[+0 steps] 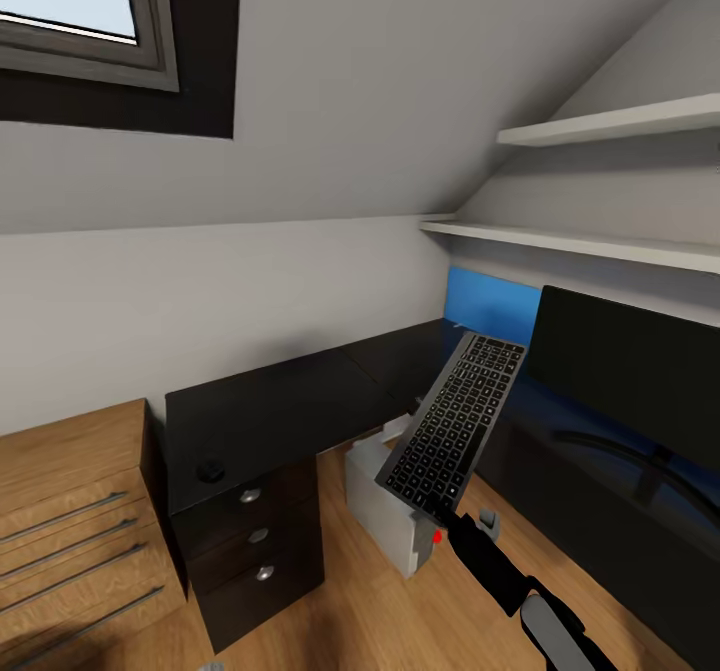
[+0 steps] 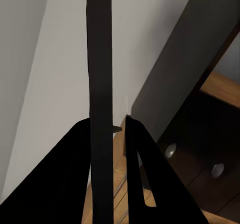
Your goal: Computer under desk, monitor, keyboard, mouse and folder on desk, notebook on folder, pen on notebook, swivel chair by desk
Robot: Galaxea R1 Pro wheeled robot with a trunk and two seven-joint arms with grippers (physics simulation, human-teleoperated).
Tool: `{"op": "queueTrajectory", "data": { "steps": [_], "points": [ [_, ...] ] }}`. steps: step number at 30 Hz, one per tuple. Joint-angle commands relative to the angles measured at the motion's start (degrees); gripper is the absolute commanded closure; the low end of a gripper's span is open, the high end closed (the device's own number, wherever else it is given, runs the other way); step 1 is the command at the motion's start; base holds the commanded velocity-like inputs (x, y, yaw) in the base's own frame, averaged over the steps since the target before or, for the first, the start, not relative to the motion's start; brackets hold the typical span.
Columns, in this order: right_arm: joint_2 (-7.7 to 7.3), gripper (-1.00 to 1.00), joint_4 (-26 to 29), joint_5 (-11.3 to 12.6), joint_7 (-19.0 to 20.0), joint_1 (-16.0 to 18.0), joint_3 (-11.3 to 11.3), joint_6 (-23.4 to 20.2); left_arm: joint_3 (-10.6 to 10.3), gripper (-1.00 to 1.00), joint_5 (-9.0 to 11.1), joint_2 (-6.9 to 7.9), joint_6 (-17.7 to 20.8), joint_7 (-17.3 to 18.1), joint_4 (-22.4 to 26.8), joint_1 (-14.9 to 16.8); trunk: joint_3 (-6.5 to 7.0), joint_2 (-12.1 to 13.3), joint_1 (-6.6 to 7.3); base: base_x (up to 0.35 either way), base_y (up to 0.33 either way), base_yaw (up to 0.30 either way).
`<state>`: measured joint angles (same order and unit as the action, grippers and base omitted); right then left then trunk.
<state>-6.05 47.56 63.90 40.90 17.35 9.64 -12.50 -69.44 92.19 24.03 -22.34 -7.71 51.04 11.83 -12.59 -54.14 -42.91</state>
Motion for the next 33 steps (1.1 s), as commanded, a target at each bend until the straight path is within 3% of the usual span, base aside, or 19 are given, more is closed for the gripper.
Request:
{"op": "queueTrajectory", "data": {
  "steps": [1, 17, 33],
  "points": [
    [-0.04, 1.00, -0.01, 0.61, 0.06, 0.05, 0.12, -0.40, -0.37, -1.00, 0.18, 0.06, -0.44, -0.37, 0.12, 0.12, -0.05, -0.06, -0.01, -0.009, 0.008, -0.106],
    [-0.10, 1.00, -0.09, 0.61, 0.14, 0.05, 0.07, 0.10, -0.35, -1.00, 0.16, 0.05, -0.48, -0.37, 0.11, 0.12, 0.78, -0.06, -0.01, -0.093, 0.157, -0.192],
    [-0.11, 1.00, -0.06, 0.61, 0.15, 0.05, 0.02, 0.04, -0.38, -1.00, 0.18, 0.05, -0.51, -0.46, 0.11, 0.12, 1.65, -0.06, -0.01, -0.030, 0.035, -0.215]
  ]
}}
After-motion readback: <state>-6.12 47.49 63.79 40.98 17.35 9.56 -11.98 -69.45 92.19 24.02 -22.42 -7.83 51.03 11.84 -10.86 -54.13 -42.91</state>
